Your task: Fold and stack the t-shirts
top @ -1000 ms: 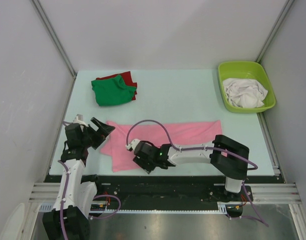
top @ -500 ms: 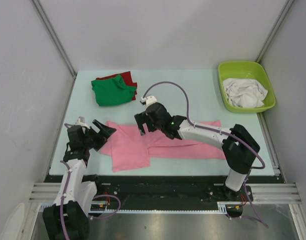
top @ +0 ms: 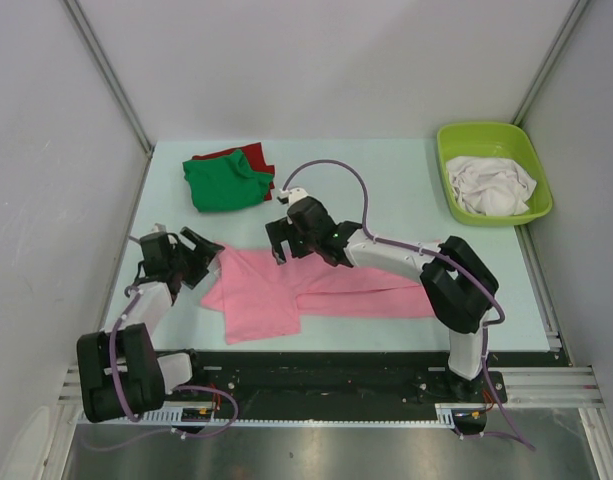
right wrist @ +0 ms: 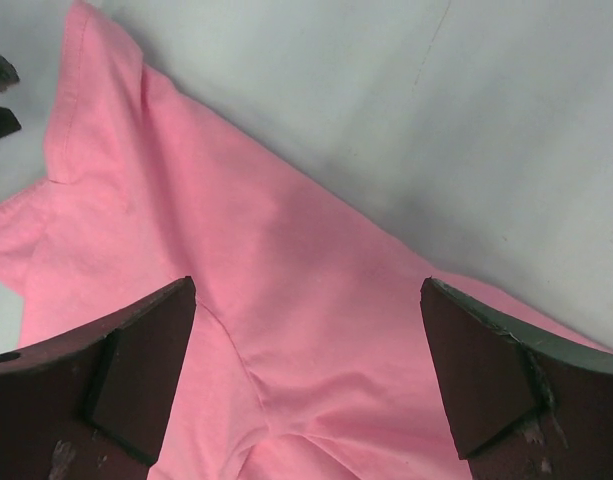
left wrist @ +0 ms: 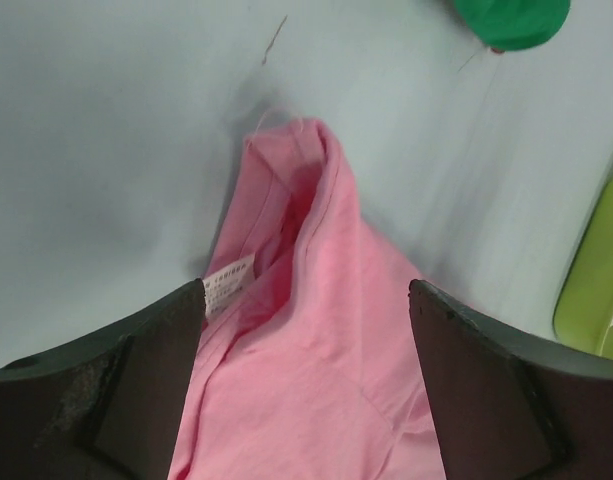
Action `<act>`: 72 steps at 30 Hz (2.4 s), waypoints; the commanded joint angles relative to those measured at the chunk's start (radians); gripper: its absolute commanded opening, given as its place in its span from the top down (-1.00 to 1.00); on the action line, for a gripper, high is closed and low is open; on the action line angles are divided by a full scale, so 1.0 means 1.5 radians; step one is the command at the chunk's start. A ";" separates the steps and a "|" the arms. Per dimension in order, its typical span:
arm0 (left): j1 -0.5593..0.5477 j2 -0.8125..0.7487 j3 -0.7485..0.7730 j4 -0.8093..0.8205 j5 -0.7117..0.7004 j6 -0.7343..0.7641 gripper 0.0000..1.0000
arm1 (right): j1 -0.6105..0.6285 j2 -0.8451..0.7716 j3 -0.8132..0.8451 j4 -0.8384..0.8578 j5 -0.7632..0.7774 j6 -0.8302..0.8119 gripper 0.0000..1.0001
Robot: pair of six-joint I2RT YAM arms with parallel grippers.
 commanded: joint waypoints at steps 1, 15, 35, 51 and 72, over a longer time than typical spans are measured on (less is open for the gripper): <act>0.005 0.033 0.047 0.096 -0.032 -0.035 -0.73 | -0.030 0.020 0.030 0.013 -0.002 0.005 -0.98; 0.004 0.206 0.055 0.247 0.028 -0.073 -0.22 | -0.070 0.077 0.030 -0.023 0.009 -0.007 -0.86; 0.001 0.263 0.069 0.299 0.086 -0.094 0.62 | -0.064 0.103 0.031 -0.024 0.010 0.002 0.82; 0.010 0.252 0.086 0.272 0.057 -0.112 1.00 | -0.137 0.191 0.185 -0.061 0.043 -0.019 0.67; 0.004 -0.248 0.065 -0.126 -0.031 -0.054 -0.97 | -0.068 0.224 0.410 -0.226 -0.246 -0.190 -0.99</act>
